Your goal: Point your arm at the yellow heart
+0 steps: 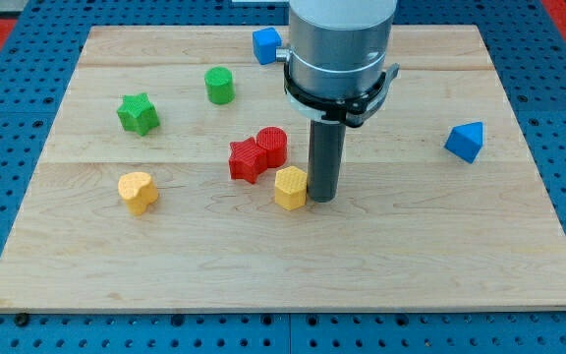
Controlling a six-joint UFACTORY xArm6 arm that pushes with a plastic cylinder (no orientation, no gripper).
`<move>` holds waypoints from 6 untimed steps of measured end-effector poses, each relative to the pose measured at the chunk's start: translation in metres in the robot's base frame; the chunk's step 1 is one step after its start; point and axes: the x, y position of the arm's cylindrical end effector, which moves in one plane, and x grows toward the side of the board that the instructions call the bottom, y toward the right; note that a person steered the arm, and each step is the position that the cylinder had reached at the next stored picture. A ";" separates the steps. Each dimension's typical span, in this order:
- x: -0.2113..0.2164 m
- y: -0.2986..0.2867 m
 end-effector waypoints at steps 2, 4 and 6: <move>0.000 -0.033; 0.076 -0.105; 0.059 -0.226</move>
